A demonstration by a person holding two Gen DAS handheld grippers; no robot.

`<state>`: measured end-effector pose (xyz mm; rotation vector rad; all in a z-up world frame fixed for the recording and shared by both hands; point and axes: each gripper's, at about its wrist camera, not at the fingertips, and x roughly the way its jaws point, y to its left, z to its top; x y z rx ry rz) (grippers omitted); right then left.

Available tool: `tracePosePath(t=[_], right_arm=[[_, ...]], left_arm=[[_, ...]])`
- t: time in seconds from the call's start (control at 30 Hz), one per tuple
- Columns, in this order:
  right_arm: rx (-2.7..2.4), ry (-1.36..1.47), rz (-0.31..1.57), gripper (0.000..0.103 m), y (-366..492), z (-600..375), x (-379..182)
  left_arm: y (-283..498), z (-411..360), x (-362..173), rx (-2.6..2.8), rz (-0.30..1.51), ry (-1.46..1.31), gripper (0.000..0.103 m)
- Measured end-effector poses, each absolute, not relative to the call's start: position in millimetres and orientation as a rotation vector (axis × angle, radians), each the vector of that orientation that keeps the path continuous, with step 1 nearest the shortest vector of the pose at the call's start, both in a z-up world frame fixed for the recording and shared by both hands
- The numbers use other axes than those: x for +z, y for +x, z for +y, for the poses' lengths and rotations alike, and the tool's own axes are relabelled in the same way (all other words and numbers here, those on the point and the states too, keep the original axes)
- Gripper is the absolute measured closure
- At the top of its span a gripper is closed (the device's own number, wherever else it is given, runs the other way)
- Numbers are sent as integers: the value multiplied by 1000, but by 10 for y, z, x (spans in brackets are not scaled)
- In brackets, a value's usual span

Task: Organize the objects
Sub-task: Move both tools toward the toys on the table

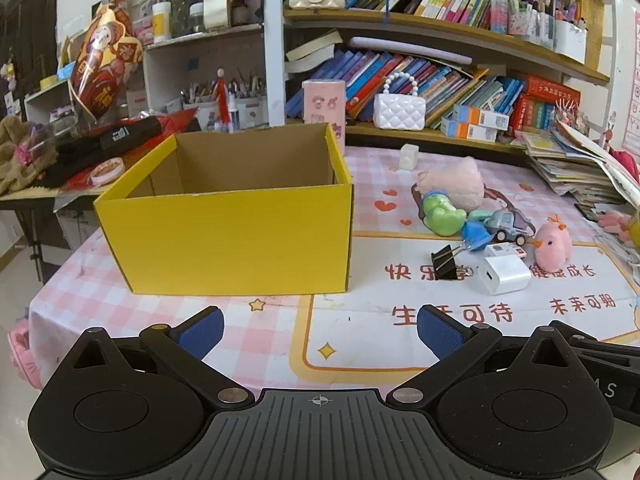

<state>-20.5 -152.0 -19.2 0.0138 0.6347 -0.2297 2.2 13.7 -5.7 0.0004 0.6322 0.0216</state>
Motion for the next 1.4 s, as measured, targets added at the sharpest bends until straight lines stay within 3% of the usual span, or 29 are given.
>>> tracePosePath(t=[1.4], right_arm=[[-215, 12, 616, 0, -164, -1499, -172]], left_arm=[[63, 133, -6, -23, 586, 5, 0]])
